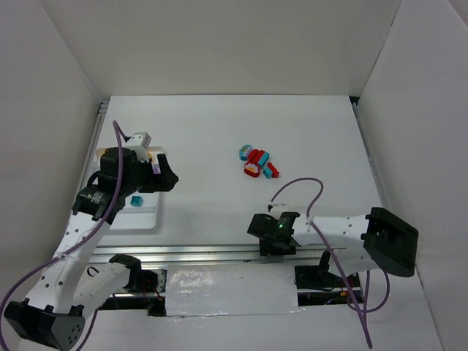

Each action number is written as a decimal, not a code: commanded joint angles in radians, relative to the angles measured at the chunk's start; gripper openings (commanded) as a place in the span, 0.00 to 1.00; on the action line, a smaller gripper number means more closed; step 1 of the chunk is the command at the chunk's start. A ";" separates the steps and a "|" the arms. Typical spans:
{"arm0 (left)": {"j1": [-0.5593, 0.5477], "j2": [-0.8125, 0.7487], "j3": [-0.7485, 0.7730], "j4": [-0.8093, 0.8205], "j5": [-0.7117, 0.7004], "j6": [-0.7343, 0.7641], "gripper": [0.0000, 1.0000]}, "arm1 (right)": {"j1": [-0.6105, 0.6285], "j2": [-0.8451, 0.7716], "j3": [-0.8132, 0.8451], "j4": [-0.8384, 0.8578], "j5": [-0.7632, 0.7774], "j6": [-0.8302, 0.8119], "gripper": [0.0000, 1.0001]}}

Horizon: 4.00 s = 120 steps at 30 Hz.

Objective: Sort the legos into containers by color

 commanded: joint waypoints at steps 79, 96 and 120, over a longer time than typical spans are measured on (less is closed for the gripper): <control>0.113 -0.408 0.058 -0.230 -0.989 -0.407 0.99 | 0.121 0.908 1.342 0.609 -0.260 -0.552 0.00; 0.073 -0.430 0.015 -0.175 -0.946 -0.331 1.00 | 0.102 1.086 1.453 0.579 -0.308 -0.552 0.72; 0.056 -0.419 0.000 -0.127 -0.916 -0.268 0.99 | -0.087 0.667 0.964 0.708 -0.236 -0.520 0.77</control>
